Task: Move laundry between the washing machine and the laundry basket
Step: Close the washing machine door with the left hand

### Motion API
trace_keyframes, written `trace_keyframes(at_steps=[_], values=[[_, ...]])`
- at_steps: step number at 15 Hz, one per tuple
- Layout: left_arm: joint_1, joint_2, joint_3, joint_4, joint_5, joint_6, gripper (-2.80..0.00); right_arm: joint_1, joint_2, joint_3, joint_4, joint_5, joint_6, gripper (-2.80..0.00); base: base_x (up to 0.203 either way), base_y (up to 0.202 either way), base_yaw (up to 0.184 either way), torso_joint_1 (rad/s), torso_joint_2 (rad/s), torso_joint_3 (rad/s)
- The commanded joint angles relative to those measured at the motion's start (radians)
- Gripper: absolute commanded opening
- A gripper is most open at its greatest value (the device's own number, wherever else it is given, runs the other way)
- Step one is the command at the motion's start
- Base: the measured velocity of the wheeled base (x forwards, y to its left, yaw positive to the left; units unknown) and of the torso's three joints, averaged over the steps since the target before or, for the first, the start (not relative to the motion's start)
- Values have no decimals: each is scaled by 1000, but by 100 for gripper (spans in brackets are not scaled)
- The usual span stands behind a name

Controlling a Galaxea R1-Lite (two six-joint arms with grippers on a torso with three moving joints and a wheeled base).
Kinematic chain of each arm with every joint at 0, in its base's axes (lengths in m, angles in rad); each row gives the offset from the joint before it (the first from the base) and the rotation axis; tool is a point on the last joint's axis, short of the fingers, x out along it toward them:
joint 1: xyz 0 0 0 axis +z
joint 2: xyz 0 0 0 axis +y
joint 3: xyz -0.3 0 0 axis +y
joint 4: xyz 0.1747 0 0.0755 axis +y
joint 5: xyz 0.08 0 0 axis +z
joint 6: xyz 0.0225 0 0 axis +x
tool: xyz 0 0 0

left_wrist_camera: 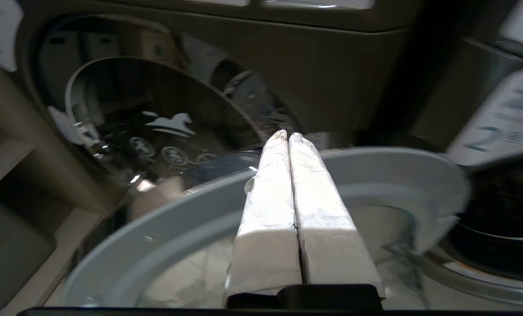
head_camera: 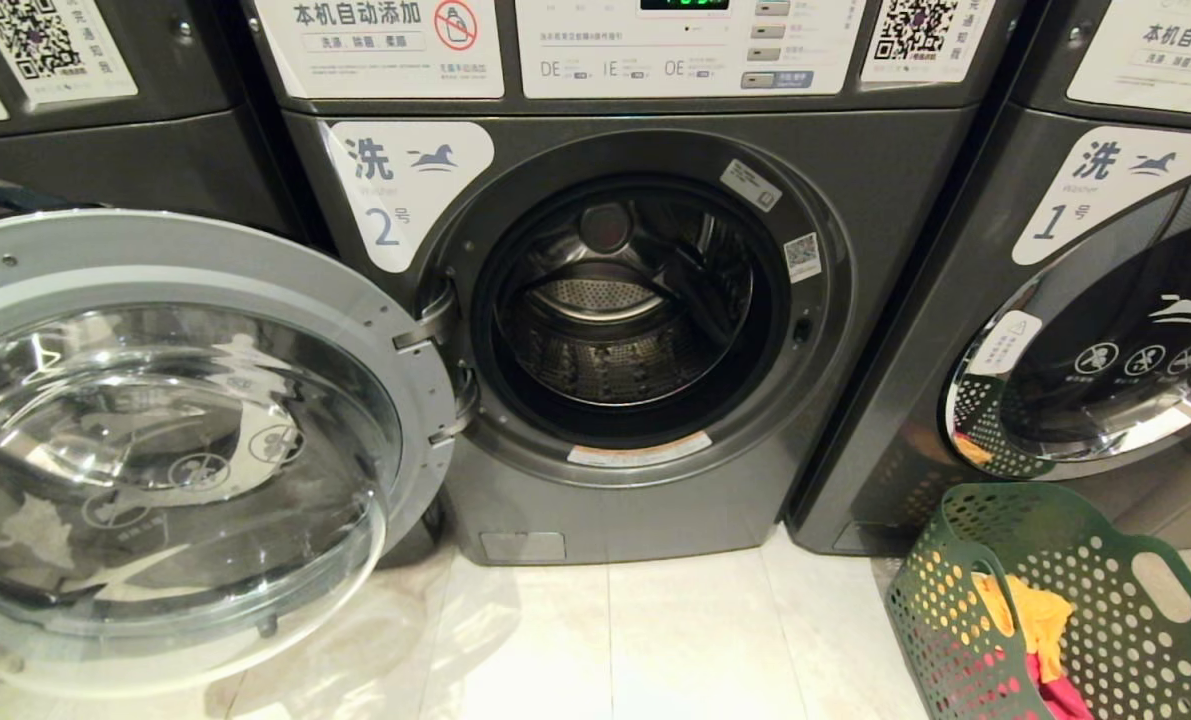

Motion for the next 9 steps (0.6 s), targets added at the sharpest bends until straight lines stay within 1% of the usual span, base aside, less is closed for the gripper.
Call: trace_keyframes(at_steps=[1,2,5,6,7,9], values=[[115,192,-56,2,-74,5,-280,0,1,0,-3,-3,8,-280,0,0,0,0,0,0],[150,232,-81,2,-125,12,-280,2,1,0,-3,-3,8,-280,0,0,0,0,0,0],[212,304,-129,13,-235,24,-280,1,1,0,-3,-2,8,-280,0,0,0,0,0,0],[224,314,-130,33,-258,24,-280,0,1,0,-3,-3,8,-280,0,0,0,0,0,0],[226,316,-131,84,-264,24,-280,0,1,0,-3,-2,8,-280,0,0,0,0,0,0],[226,304,-142,222,-268,24,-280,1,1,0,-3,-3,8,-280,0,0,0,0,0,0]])
